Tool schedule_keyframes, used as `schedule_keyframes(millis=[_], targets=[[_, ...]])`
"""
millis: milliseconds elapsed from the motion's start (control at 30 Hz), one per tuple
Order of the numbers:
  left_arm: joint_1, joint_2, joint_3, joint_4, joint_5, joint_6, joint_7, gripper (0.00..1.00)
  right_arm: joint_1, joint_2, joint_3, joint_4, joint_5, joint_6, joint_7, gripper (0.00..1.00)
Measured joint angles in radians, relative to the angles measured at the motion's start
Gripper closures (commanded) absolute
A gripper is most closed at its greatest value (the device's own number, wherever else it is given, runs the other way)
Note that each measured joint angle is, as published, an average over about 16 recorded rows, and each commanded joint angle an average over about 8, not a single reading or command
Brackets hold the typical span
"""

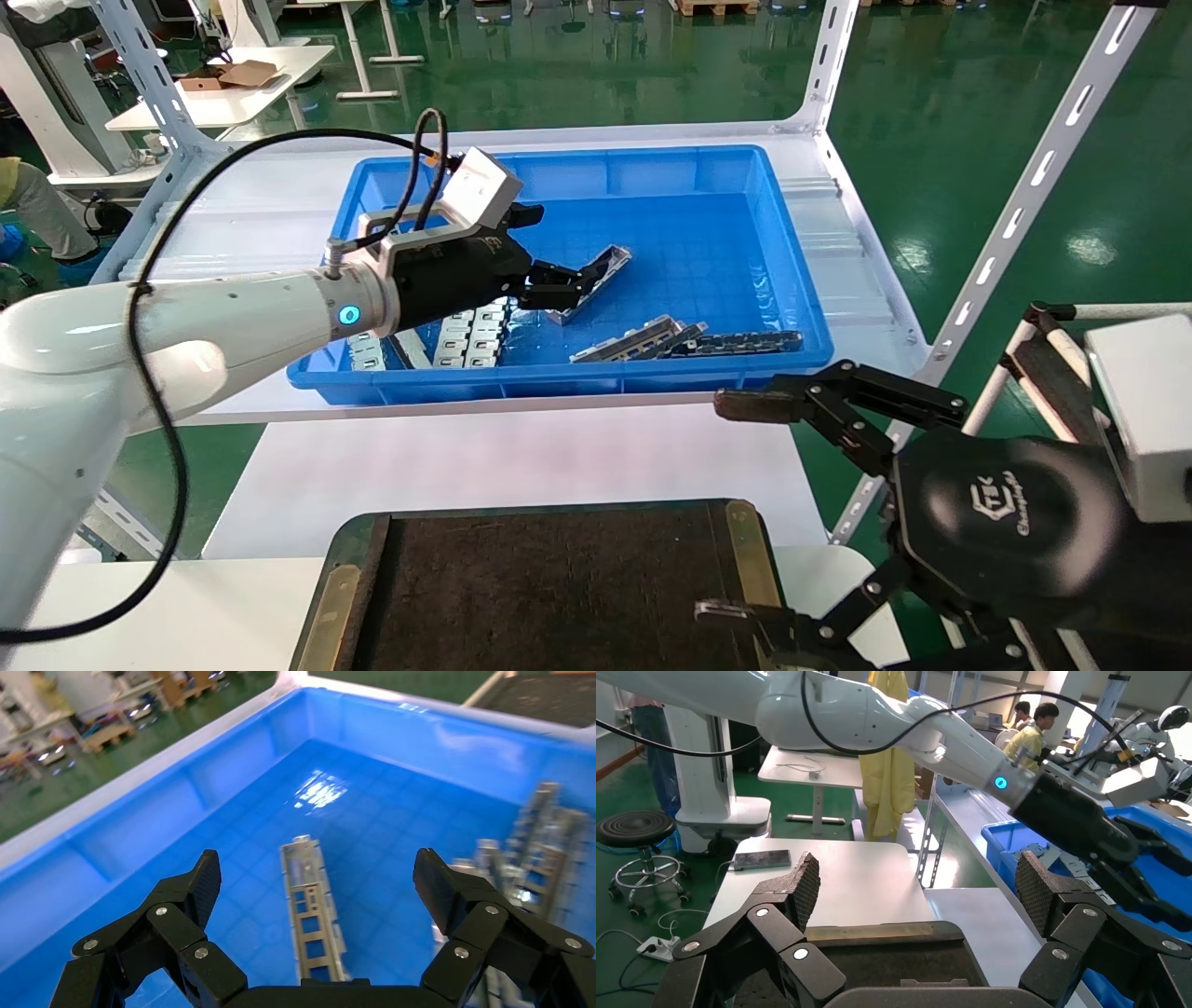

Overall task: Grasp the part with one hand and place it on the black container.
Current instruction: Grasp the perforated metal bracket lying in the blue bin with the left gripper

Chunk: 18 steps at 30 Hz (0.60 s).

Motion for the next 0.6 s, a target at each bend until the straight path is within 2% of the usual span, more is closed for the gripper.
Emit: schedule_keyframes(millis=[333,367,400,600], targets=[[-0.03,0.075,0.032,0.141,-0.001,-0.09,0.054,0.0,0.0,0.0,-0.001,0.0,0.0,0.0,0.0,0.02],[-0.029,0.078,0.038,0.143,-0.003,-0.096,0.053,0.04,0.0,0.0,-0.001,0.0,0.001,0.0,0.0,0.12],[-0.027,0.079,0.044,0.144,-0.005,-0.102,0.052,0.15,0.0,0.0,-0.001,0.0,0.001,0.0,0.0,0.24],[-0.012,0.083,0.087,0.129,-0.024,-0.138,0.027,0.9,0.0,0.001,-0.001,0.0,0.001,0.001,-0.001,0.97]])
